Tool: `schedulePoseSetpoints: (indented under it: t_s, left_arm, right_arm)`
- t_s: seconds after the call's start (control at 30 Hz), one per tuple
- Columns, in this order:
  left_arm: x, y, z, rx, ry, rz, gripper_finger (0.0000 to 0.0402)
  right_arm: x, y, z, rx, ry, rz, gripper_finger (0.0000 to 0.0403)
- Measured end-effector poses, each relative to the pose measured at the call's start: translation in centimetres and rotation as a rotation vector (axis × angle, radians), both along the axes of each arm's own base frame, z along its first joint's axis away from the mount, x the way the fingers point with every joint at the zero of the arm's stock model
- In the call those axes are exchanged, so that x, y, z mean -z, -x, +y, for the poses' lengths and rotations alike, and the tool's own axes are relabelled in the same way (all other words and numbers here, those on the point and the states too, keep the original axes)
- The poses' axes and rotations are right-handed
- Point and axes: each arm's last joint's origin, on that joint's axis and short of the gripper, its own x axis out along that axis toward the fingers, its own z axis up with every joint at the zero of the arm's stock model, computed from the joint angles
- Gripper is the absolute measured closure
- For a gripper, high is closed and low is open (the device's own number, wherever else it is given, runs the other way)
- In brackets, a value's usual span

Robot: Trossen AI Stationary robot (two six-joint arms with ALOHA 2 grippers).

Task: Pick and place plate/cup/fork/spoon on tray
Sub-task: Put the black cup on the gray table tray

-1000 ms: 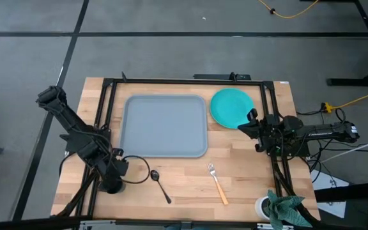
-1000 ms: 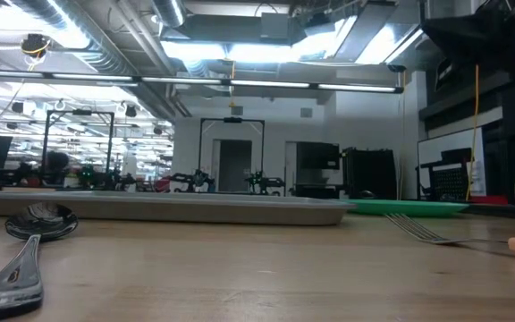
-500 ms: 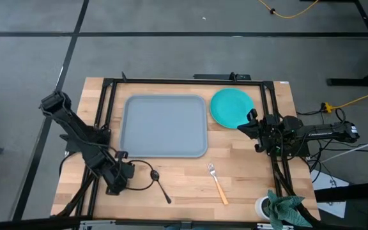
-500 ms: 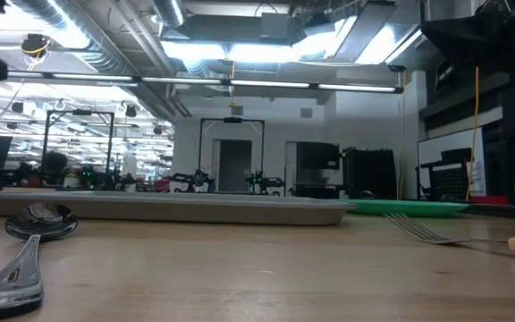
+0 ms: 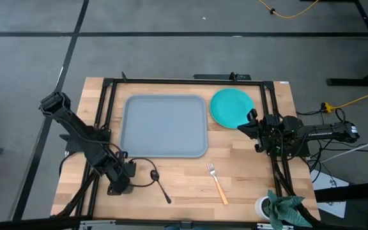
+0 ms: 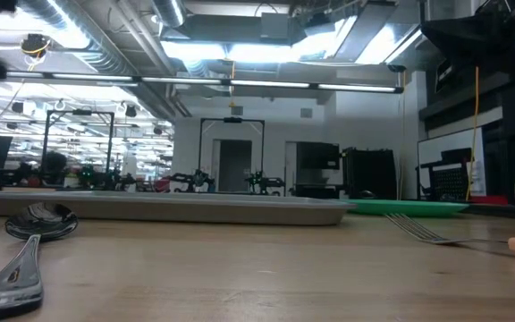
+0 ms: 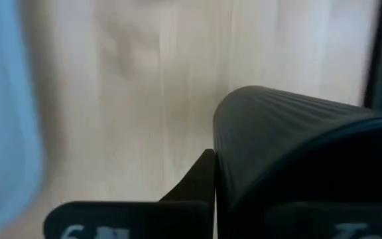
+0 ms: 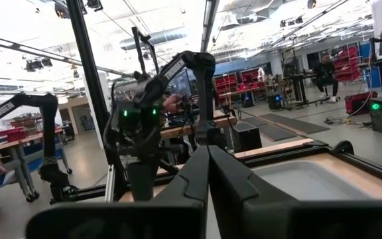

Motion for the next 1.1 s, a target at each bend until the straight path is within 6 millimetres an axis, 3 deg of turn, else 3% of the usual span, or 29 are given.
schedulePoseSetpoints:
  t_s: [0.13, 0.27, 0.4, 0.5, 0.63, 0.83, 1.0, 1.1]
  left_arm:
    - [-3.1, -1.2, 1.3, 0.037, -0.084, -0.180, 0.0399]
    - [-6.6, -2.0, 3.6, 0.080, -0.429, -0.468, 0.0399]
    - [-8.8, -2.9, 7.3, -0.194, -0.968, -0.648, 0.0399]
    - [-9.6, -3.5, 10.6, -0.410, -1.138, -0.617, 0.0400]
    - [-9.4, -4.6, 15.2, -0.548, -1.063, -0.499, 0.0400]
    - [-7.7, -6.4, 22.4, -0.559, -0.813, -0.349, 0.0401]
    - [-5.3, -6.1, 28.1, -0.623, -0.622, -0.233, 0.0401]
    - [-3.9, -5.4, 30.5, -0.664, -0.517, -0.167, 0.0401]
  right_arm:
    - [0.0, 0.0, 0.0, 0.000, 0.000, 0.000, 0.0386]
    - [0.0, 0.0, 0.0, 0.000, 0.000, -0.001, 0.0386]
    - [0.0, 0.0, 0.0, -0.001, -0.003, -0.001, 0.0386]
    - [0.0, 0.0, 0.0, 0.000, -0.003, -0.002, 0.0386]
    - [0.0, 0.0, 0.0, 0.001, 0.001, -0.003, 0.0386]
    - [0.0, 0.0, 0.0, 0.000, 0.000, -0.001, 0.0386]
    - [0.0, 0.0, 0.0, -0.001, -0.004, 0.005, 0.0386]
    - [0.1, 0.0, 0.0, -0.001, -0.005, 0.007, 0.0386]
